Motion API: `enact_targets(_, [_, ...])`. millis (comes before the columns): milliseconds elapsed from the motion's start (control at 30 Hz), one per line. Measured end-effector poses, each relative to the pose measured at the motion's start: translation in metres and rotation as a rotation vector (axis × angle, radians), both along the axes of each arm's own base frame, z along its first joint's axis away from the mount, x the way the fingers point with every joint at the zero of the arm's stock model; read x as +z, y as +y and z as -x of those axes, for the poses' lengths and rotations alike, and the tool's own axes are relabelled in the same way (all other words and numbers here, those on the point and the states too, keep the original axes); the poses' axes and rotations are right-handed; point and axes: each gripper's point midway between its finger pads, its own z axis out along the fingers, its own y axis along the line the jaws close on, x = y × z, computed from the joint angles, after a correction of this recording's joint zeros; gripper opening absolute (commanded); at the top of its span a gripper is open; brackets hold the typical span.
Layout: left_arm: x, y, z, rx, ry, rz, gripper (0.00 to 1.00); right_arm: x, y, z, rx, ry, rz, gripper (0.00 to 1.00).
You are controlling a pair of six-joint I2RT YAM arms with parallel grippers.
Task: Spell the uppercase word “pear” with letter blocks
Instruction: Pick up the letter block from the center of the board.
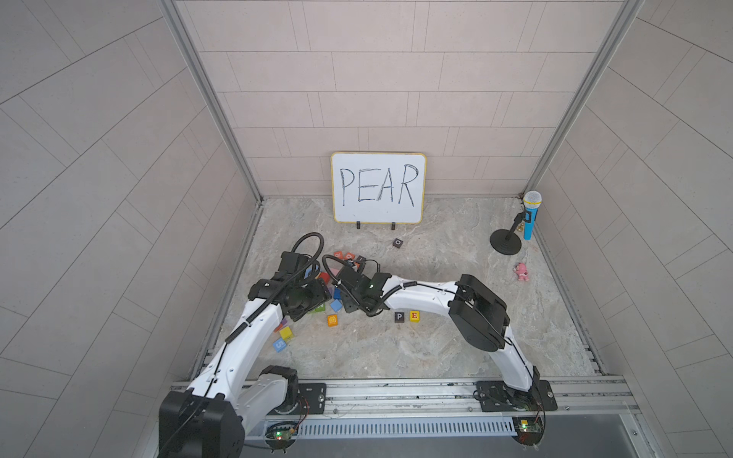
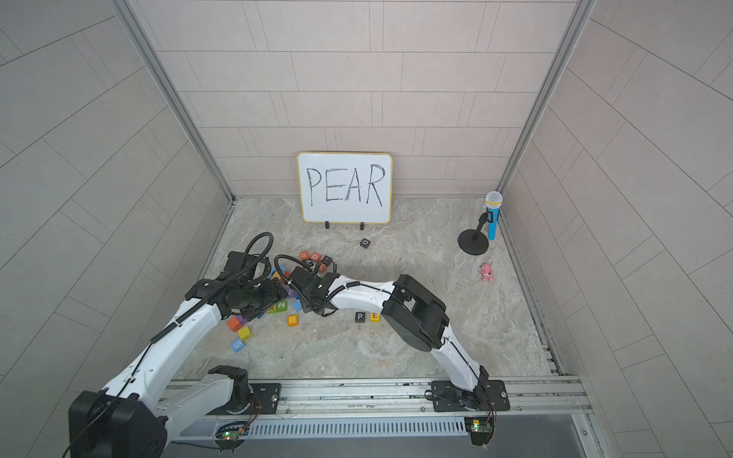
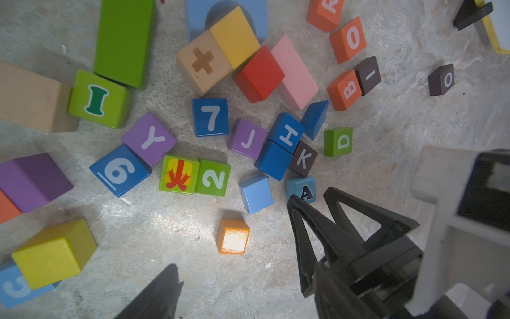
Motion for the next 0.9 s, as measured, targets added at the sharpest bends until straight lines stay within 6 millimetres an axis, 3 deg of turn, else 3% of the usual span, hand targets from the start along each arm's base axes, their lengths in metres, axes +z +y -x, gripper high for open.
enact_targets(333, [0.000,0.000,0.000,0.000,-0.001,0.001,0.80,-0.018,-0.002,-0.006,0.023,-0.011,0.085,0.45])
enact_targets(900, [0.001,-0.001,-0.001,-0.001,-0.004,0.004,0.83,-0.017,-0.003,-0.006,0.037,-0.016,0.099,0.35])
